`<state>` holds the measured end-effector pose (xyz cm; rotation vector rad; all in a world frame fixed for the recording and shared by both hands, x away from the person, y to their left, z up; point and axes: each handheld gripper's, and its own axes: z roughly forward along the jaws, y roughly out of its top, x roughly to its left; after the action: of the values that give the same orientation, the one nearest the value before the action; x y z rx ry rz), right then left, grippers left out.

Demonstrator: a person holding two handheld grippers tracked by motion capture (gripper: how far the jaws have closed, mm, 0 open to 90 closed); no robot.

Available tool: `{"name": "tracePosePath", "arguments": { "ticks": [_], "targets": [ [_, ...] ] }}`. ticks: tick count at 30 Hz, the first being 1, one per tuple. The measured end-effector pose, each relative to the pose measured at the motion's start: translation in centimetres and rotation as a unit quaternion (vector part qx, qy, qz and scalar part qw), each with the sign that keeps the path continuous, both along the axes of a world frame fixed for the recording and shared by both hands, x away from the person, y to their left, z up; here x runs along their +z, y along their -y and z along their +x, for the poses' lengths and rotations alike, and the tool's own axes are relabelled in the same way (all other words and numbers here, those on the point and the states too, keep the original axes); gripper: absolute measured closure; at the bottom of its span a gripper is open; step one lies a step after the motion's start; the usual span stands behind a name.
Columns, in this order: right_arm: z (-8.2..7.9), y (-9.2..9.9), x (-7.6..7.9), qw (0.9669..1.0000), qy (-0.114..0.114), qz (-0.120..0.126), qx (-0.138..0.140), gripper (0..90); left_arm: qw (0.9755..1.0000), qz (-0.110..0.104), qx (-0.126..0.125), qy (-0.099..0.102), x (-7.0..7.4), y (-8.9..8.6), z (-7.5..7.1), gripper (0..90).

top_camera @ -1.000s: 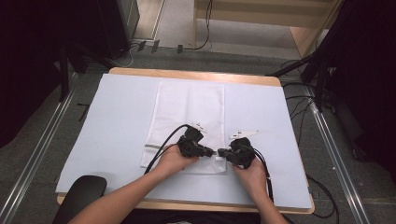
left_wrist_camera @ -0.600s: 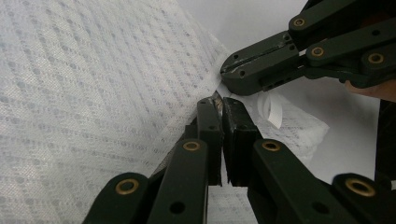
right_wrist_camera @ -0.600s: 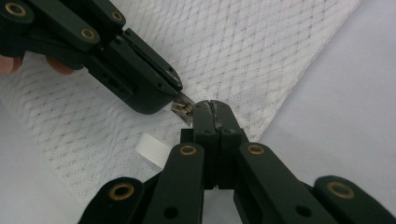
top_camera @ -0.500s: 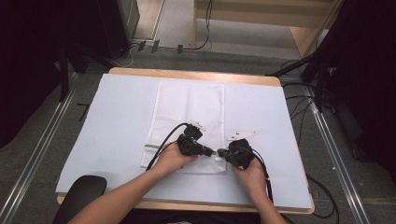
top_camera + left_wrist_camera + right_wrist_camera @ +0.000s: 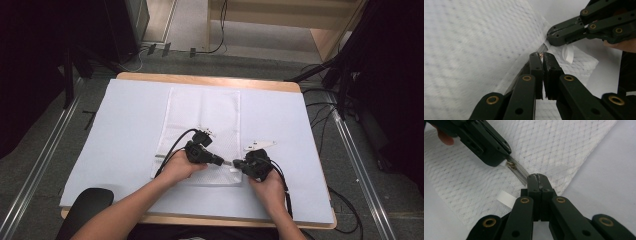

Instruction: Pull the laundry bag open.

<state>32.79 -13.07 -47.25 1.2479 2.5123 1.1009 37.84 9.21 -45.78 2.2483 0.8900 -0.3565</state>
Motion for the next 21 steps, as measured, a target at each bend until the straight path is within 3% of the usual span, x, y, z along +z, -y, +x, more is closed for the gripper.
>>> {"name": "tracePosePath", "arguments": {
  "ticks": [5, 21],
  "targets": [
    [-0.1, 0.2, -0.2, 0.9999, 0.009, 0.007, 0.006, 90.0, 1.0, -0.001, 0.003, -0.003, 0.2, -0.5, 0.1, 88.2],
    [0.0, 0.4, -0.2, 0.9998, 0.005, 0.013, 0.011, 90.0, 0.9998, -0.004, 0.007, -0.018, 1.1, -2.9, 0.5, 88.1]
  ]
}}
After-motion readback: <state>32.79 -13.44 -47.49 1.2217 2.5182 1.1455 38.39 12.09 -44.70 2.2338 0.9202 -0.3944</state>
